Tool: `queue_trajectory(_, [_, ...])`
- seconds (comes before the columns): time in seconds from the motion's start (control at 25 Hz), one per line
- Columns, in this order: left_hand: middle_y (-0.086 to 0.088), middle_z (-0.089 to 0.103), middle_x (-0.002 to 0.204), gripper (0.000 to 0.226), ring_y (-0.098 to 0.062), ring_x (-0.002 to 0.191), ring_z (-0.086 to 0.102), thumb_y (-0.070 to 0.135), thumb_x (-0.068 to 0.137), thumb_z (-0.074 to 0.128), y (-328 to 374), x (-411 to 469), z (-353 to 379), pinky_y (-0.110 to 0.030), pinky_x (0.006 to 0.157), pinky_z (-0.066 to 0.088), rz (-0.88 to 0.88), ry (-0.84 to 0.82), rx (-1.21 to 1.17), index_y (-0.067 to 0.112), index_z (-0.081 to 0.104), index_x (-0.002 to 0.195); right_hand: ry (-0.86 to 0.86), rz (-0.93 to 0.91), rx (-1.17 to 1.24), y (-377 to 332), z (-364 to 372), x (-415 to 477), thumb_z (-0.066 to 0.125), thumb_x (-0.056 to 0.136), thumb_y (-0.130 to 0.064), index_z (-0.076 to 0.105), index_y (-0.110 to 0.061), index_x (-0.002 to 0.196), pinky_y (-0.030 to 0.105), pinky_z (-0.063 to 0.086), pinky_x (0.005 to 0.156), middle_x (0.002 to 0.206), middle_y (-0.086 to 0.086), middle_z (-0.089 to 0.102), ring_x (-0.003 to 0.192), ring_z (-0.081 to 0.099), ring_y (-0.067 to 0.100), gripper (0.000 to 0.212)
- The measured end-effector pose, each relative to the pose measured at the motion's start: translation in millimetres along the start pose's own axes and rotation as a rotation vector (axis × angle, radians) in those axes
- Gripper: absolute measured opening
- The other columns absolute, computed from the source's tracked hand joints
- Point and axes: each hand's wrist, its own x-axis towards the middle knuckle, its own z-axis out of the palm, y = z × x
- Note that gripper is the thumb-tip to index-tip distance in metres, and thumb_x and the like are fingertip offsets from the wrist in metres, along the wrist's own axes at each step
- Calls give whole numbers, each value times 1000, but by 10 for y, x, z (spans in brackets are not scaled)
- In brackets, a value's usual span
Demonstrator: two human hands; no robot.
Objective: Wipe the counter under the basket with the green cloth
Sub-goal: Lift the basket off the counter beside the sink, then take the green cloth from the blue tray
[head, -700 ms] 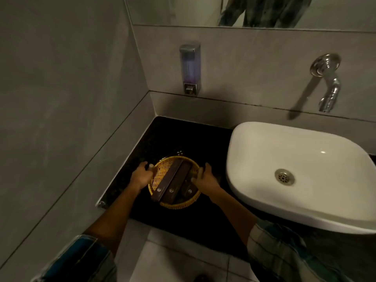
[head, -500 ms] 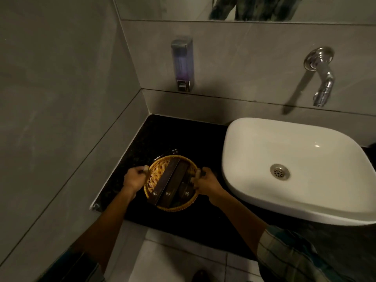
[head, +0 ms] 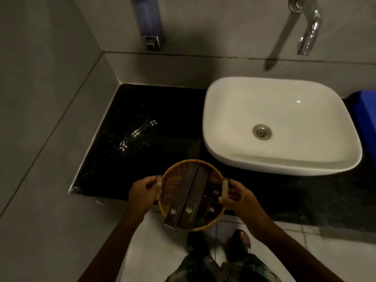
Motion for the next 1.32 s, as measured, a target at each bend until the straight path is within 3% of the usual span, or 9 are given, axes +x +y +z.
queue_trajectory(0.28, [16,63,92,25,-11,91,65,21,93,56,75,-295,632,-12,59,49,10,-23,27,24,60,118,125,55,21,320,-459,-165,69,81,-3,23,-22,146,16,52,54,132,4,49,94,57,6,82])
queue_trajectory(0.4, [-3,61,121,39,-19,107,59,31,92,57,215,-353,756,-32,80,50,44,133,163,22,52,130,109,29,-18,401,-689,-170,74,78,-8,24,-25,145,19,54,64,127,4,52,102,57,11,85])
queue_trajectory(0.52, [-4,58,124,40,-22,113,56,24,89,59,541,-502,999,-50,99,42,133,289,275,25,50,127,162,0,-47,442,-1097,-192,73,79,-13,31,-25,141,28,54,75,117,4,57,101,60,15,76])
queue_trajectory(0.6, [-3,61,121,38,-23,113,56,19,86,60,925,-635,1347,-49,105,33,221,327,328,23,54,123,202,-31,-41,418,-1486,-247,71,81,-13,35,-26,137,24,54,70,106,1,61,93,64,13,67])
queue_trajectory(0.76, [-4,69,105,28,-22,95,64,11,85,62,1690,-812,2295,-36,86,48,614,338,402,14,61,113,335,-147,-62,281,-2435,-339,70,81,-16,47,-30,124,24,55,66,87,-2,69,79,69,8,51])
queue_trajectory(0.92, [8,68,103,25,-11,97,60,16,84,57,2448,-1003,3471,-31,93,28,858,32,296,24,61,107,669,-302,-343,177,-3730,-450,72,79,-12,63,-20,105,26,51,74,77,-4,67,69,64,10,28])
queue_trajectory(1.04, [10,69,99,25,-13,93,61,23,83,56,2871,-1188,4395,-31,90,25,1063,-202,403,28,63,106,862,-133,-577,228,-4748,-492,72,78,-14,66,-8,101,26,41,80,95,16,72,92,66,31,25])
queue_trajectory(1.2, [-5,64,121,41,-27,125,47,19,85,47,3097,-1238,5412,-51,116,6,1168,-520,834,19,56,125,740,362,-889,421,-5466,-344,60,81,-55,49,-18,129,49,32,104,127,14,61,121,54,35,62])
queue_trajectory(1.32, [-11,56,136,57,-31,141,27,18,84,54,3122,-1206,5868,-61,113,-14,1132,-707,1062,14,41,140,627,553,-1023,576,-5650,-138,44,76,-75,36,-16,139,57,12,112,132,12,57,129,46,33,86])
